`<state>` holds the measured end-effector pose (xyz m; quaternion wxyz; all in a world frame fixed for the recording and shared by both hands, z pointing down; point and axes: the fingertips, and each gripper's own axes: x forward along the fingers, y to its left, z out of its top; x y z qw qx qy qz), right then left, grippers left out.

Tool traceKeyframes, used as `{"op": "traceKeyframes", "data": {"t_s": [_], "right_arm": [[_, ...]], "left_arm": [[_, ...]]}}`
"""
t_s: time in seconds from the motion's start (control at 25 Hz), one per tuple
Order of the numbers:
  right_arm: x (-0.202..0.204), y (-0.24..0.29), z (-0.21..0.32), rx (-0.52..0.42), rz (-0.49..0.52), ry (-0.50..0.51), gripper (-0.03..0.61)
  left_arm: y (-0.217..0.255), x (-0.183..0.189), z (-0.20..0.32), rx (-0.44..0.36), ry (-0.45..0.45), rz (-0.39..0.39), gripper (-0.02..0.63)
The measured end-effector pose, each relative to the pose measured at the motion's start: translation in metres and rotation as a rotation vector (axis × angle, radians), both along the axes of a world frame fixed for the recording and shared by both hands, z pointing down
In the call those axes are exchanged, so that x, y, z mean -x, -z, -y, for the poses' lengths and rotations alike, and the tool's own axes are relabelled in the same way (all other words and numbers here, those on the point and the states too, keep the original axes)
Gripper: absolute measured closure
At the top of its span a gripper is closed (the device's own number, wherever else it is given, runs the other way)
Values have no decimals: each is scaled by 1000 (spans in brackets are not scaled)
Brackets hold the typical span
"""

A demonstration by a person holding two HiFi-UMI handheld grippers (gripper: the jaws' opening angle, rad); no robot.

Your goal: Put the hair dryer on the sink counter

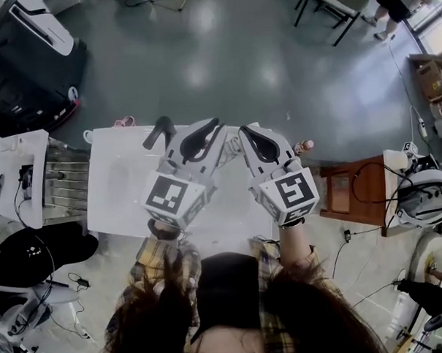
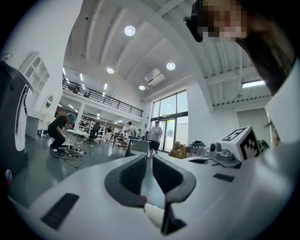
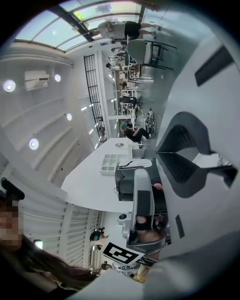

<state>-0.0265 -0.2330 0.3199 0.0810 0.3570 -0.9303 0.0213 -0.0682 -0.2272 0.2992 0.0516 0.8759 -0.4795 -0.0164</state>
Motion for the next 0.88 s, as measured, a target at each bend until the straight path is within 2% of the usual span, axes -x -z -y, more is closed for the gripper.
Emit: {"op": "traceKeyframes", "data": {"t_s": [0.36, 0.88], "right_arm": [[2, 8, -17, -22, 0, 14, 563], [5, 2, -33, -21, 1, 32, 563]], "left_arm": [[0, 2, -25, 47, 25, -116, 595], [-5, 10, -35, 24, 62, -55, 597]]}}
